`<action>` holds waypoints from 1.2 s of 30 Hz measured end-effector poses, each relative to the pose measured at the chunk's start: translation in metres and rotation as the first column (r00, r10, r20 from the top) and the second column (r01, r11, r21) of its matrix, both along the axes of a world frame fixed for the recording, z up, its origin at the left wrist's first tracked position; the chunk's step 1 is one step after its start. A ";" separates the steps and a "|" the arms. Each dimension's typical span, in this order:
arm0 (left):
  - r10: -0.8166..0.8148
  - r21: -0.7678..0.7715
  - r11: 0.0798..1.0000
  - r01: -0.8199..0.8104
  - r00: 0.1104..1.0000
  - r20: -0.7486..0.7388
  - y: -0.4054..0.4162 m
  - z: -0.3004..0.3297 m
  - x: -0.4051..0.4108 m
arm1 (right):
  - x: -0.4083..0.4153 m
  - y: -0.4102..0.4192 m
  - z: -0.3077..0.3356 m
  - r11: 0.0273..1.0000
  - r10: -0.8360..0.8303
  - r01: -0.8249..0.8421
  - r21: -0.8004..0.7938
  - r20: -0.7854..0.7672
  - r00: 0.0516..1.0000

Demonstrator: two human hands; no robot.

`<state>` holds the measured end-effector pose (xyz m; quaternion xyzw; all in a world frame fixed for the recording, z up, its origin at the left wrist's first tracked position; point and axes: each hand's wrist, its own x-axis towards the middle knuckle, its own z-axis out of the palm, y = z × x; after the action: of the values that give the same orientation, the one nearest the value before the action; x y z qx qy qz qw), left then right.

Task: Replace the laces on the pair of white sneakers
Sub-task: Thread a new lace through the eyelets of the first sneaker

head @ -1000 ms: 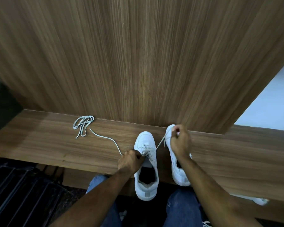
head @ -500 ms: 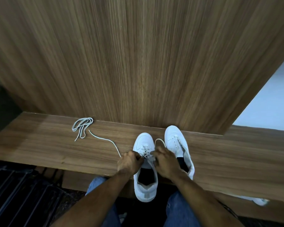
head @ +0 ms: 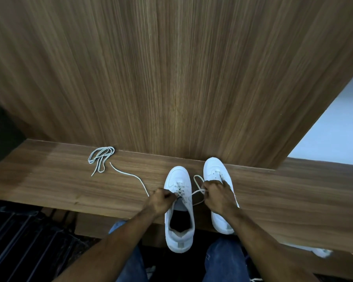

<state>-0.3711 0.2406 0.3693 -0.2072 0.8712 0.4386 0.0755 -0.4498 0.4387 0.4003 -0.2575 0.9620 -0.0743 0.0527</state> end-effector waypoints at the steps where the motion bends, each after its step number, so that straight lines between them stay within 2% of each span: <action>1: 0.004 0.052 0.999 -0.004 1.000 -0.007 -0.003 -0.001 -0.001 | 0.003 -0.003 -0.002 0.999 0.019 -0.019 -0.029 -0.001 1.000; 3: -0.002 0.134 0.991 0.002 1.000 0.003 -0.009 -0.001 -0.001 | 0.010 -0.012 -0.005 0.995 0.066 -0.063 -0.072 0.037 0.997; 4: -0.031 0.121 0.992 0.029 0.999 0.015 -0.013 -0.002 -0.002 | 0.013 -0.017 -0.008 0.994 0.082 -0.076 -0.083 0.072 0.994; 8: -0.145 -0.105 0.983 0.153 0.986 0.082 -0.013 0.006 -0.002 | 0.026 -0.033 -0.016 0.995 0.047 -0.034 -0.091 0.150 0.988; 10: -0.154 -0.237 0.955 0.179 0.981 0.121 -0.009 0.011 -0.001 | 0.028 -0.034 -0.016 0.998 0.023 -0.016 -0.069 0.109 0.994; 14: -0.060 -0.497 0.859 0.125 0.988 0.145 -0.008 0.013 -0.002 | 0.025 -0.027 -0.010 0.992 0.042 -0.039 0.118 -0.024 0.999; 19: -0.038 -0.617 0.776 0.129 0.986 0.160 -0.007 0.014 -0.005 | 0.024 -0.030 0.002 0.981 0.008 -0.003 0.195 -0.023 1.000; 22: -0.042 -0.585 0.797 0.150 0.980 0.195 -0.009 0.011 -0.006 | 0.025 -0.028 0.007 0.992 -0.111 0.105 0.069 0.097 0.989; 24: -0.089 -0.603 0.785 0.143 0.989 0.118 -0.010 0.010 -0.005 | 0.019 -0.024 0.009 0.967 -0.188 0.227 -0.113 0.281 0.941; 25: -0.112 -0.598 0.795 0.103 0.993 0.022 -0.011 0.011 -0.005 | 0.014 -0.023 0.013 0.919 -0.191 0.311 -0.243 0.415 0.890; 27: -0.121 -0.507 0.862 -0.002 0.970 -0.210 -0.005 0.018 -0.003 | 0.006 -0.024 0.027 0.719 -0.134 0.531 -0.448 0.660 0.739; 30: -0.200 -0.274 0.955 0.111 0.926 -0.321 0.012 0.024 -0.006 | -0.001 -0.025 0.047 0.439 -0.016 0.722 -0.534 0.799 0.601; 33: -0.148 0.053 0.983 0.178 0.924 -0.352 0.036 0.030 -0.009 | -0.001 -0.034 0.063 0.217 0.080 0.794 -0.567 0.821 0.565; 36: -0.017 0.384 0.913 0.138 0.953 -0.302 0.053 0.038 -0.012 | 0.004 -0.044 0.070 0.119 0.080 0.791 -0.600 0.800 0.594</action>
<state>-0.3832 0.2934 0.4077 -0.0851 0.7720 0.6299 0.0043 -0.4457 0.3943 0.4706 0.0866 0.6367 -0.7385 0.2044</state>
